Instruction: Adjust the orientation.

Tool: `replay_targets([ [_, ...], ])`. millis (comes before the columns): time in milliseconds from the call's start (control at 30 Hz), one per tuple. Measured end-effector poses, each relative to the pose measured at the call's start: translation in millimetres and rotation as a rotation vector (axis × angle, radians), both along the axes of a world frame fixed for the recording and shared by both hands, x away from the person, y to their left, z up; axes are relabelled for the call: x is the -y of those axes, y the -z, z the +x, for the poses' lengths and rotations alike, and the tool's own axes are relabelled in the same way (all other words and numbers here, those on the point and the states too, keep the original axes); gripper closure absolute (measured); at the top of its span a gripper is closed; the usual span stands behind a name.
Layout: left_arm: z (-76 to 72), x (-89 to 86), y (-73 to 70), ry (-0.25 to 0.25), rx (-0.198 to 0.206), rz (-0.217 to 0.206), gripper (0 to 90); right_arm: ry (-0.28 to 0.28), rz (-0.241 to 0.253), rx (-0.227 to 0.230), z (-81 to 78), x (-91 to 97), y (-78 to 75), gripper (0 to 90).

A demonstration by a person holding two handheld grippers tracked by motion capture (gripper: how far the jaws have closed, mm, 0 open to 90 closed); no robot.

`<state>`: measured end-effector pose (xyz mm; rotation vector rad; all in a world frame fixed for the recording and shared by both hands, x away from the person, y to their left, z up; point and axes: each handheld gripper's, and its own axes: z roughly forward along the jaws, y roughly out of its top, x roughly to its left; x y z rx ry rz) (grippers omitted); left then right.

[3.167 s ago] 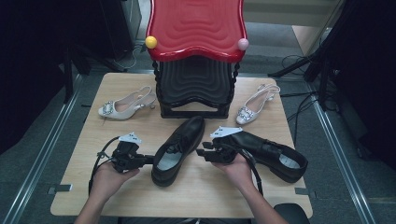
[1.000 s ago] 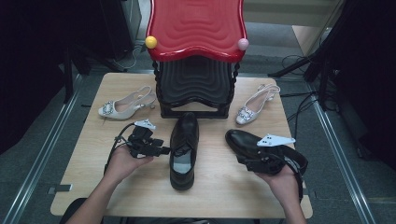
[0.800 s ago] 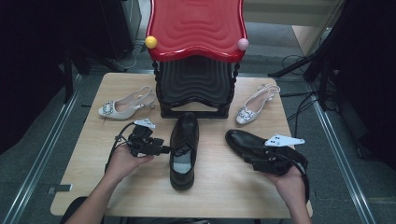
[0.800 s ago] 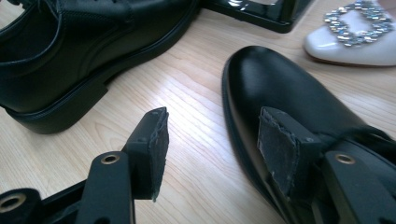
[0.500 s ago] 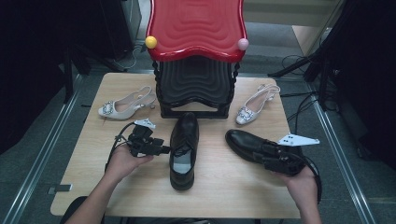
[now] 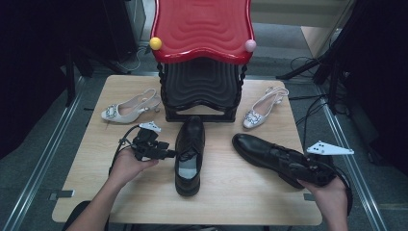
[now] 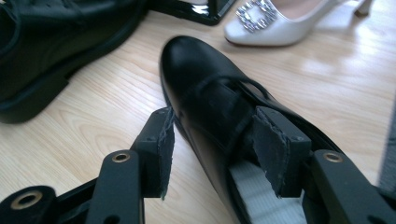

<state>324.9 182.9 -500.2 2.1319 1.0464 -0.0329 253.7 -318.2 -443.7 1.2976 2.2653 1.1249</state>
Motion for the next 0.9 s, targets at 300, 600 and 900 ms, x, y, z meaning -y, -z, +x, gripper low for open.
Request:
replay_targets([
  [300,1.3,0.3,-0.1,0.001,0.001,0.003,45.7,0.029,0.002,-0.041,1.1,6.1,15.1,49.9],
  [600,1.6,-0.1,-0.1,0.005,0.001,0.005,45.5,0.019,0.001,-0.075,4.4,4.8,23.9,52.8],
  [900,1.0,-0.1,-0.1,0.001,0.002,0.004,45.6,0.016,-0.005,-0.029,10.0,-7.1,25.5,52.5],
])
